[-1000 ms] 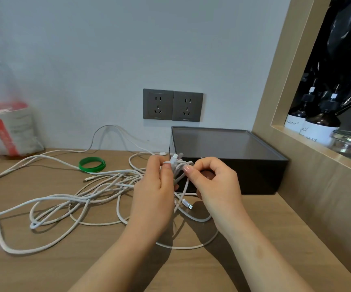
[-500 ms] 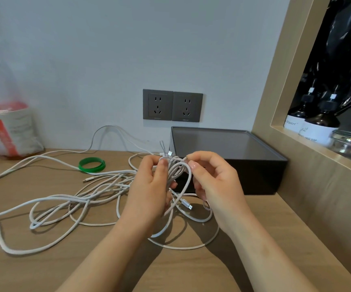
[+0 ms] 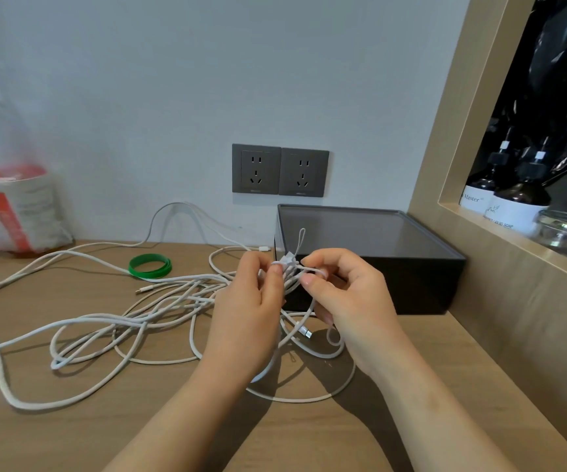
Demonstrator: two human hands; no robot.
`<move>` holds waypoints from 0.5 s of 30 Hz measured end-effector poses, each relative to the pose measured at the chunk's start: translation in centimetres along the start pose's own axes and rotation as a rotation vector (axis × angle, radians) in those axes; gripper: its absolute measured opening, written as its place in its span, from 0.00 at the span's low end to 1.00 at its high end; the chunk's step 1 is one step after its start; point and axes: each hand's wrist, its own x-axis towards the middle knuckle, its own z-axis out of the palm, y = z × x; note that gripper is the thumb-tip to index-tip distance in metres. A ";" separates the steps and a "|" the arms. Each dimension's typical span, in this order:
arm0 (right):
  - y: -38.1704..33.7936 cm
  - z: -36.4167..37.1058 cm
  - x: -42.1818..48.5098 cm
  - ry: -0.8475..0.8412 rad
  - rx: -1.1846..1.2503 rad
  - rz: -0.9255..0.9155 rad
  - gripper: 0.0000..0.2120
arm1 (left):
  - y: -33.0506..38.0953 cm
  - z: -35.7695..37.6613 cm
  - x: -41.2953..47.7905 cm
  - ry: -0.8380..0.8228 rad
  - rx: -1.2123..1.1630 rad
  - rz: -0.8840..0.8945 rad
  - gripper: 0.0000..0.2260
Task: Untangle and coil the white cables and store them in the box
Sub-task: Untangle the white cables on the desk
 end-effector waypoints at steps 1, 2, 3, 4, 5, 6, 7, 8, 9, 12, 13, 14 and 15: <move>0.2 0.2 -0.1 0.027 -0.039 -0.033 0.09 | 0.0 0.1 -0.1 0.011 0.010 0.009 0.07; 0.3 0.5 -0.1 0.056 -0.073 -0.063 0.09 | 0.1 0.1 -0.2 0.023 0.010 0.012 0.08; 0.4 0.8 -0.2 0.087 -0.102 -0.092 0.09 | 0.1 0.2 -0.3 0.035 0.010 0.013 0.08; 0.5 1.1 -0.3 0.117 -0.123 -0.119 0.10 | 0.2 0.3 -0.4 0.045 0.006 0.016 0.08; 0.6 1.3 -0.4 0.147 -0.135 -0.151 0.11 | 0.2 0.4 -0.5 0.049 0.000 0.019 0.08; 0.8 1.5 -0.5 0.177 -0.137 -0.180 0.11 | 0.2 0.5 -0.7 0.048 -0.012 0.021 0.07; 1.0 1.7 -0.5 0.204 -0.133 -0.205 0.12 | 0.2 0.5 -0.7 0.041 -0.027 0.018 0.06; 1.2 1.8 -0.5 0.225 -0.130 -0.225 0.13 | 0.2 0.6 -0.7 0.029 -0.037 0.012 0.05; 1.3 1.8 -0.5 0.238 -0.134 -0.243 0.13 | 0.2 0.6 -0.7 0.019 -0.044 0.005 0.05; 1.5 1.8 -0.6 0.219 -0.164 -0.280 0.11 | 0.2 0.6 -0.3 0.029 -0.152 -0.051 0.05; 1.5 1.8 -0.6 0.190 -0.165 -0.278 0.10 | 0.4 0.5 -0.1 0.042 -0.246 -0.101 0.05; 1.4 1.9 -0.6 0.150 -0.161 -0.267 0.10 | 0.4 0.4 0.1 0.051 -0.355 -0.161 0.04; 1.3 1.9 -0.7 0.111 -0.156 -0.255 0.09 | 0.5 0.2 0.2 0.059 -0.451 -0.216 0.04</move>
